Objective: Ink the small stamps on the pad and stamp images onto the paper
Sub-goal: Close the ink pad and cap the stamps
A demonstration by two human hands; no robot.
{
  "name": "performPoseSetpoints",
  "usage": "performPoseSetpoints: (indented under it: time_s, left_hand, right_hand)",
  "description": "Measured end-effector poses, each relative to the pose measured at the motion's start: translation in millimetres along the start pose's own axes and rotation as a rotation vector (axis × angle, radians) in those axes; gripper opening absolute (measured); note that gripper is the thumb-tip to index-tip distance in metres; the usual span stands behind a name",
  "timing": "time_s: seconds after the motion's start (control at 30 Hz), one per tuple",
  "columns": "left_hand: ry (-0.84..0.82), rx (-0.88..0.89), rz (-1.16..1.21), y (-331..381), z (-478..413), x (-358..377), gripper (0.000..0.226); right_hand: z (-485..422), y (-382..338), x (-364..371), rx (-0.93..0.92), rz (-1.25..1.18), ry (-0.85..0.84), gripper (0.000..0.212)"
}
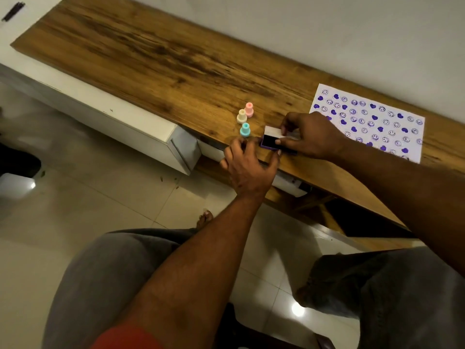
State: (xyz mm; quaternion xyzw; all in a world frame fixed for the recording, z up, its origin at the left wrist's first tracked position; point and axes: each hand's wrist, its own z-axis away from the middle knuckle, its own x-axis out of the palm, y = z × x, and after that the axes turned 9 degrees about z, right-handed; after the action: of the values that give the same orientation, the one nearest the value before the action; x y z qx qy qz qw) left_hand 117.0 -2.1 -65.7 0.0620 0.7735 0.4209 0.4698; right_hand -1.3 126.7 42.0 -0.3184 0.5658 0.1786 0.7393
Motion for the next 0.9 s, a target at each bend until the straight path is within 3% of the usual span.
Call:
performPoseSetpoints:
  time_s: [0.4, 0.7, 0.83, 0.9]
  left_hand:
    - [-0.002, 0.077, 0.025, -11, 1, -2, 0.059]
    - [0.026, 0.047, 0.052, -5, 2, -2, 0.036]
    - [0.029, 0.058, 0.067, -4, 1, -5, 0.032]
    - [0.037, 0.092, 0.090, -8, -2, -9, 0.030]
  right_hand:
    - [15, -6, 29, -0.007, 0.113, 0.100, 0.046]
    - [24, -17, 41, 0.076, 0.093, 0.222, 0.040]
    - [21, -12, 35, 0.088, -0.043, 0.180, 0.060]
    - [20, -11, 32, 0.113, -0.089, 0.255, 0.069]
